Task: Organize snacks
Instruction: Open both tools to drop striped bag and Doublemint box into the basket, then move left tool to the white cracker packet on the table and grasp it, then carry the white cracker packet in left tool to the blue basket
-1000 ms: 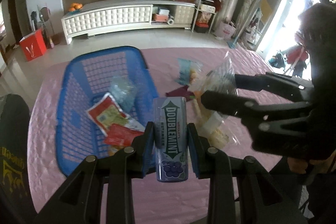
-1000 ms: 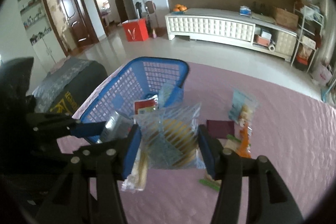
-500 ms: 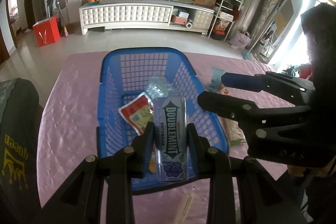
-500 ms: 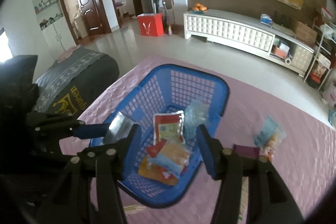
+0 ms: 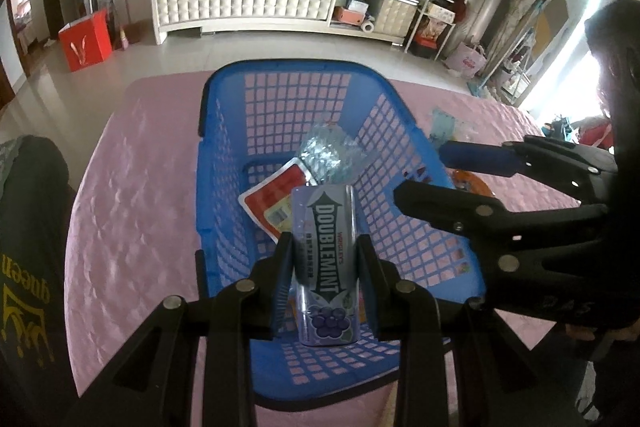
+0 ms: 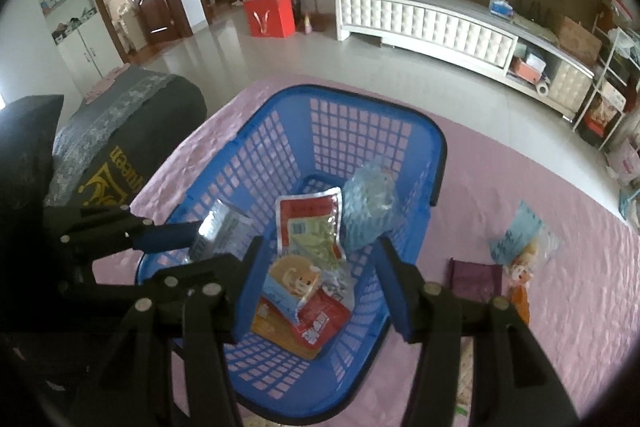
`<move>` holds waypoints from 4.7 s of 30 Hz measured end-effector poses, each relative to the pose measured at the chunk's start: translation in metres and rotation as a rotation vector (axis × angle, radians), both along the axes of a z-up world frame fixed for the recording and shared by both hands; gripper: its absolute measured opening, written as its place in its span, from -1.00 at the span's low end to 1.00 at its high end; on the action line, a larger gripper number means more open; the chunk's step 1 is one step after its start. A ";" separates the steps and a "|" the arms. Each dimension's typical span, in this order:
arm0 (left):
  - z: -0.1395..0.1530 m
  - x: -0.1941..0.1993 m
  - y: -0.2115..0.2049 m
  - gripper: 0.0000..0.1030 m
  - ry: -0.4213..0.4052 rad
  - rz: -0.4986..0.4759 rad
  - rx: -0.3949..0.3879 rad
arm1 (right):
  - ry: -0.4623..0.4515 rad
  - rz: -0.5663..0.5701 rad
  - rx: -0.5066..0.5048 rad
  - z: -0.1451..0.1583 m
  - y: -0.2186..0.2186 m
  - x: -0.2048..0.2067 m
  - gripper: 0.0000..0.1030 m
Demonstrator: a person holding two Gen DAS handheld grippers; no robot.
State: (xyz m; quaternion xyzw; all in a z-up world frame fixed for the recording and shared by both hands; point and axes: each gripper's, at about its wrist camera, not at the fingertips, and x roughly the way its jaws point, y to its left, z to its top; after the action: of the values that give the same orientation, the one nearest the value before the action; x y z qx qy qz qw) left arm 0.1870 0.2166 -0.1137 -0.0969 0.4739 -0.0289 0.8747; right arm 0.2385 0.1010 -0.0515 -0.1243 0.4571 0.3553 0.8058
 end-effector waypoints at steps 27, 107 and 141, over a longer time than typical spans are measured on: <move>0.055 -0.039 -0.023 0.25 -0.133 0.009 0.090 | -0.074 -0.089 0.014 0.039 -0.041 -0.036 0.37; -0.103 -0.087 -0.172 -0.22 0.182 -0.122 0.188 | 0.105 -0.562 0.041 -0.105 -0.213 -0.101 0.99; 0.030 -0.016 -0.107 -0.22 -0.056 -0.006 0.316 | 0.152 -0.564 0.044 -0.111 -0.224 -0.059 0.99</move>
State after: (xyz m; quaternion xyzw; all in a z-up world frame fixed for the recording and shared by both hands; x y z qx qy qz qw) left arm 0.1707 0.1094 -0.0839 0.0443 0.4483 0.0409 0.8919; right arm 0.1793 -0.1225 -0.1625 0.0523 0.5247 0.1354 0.8388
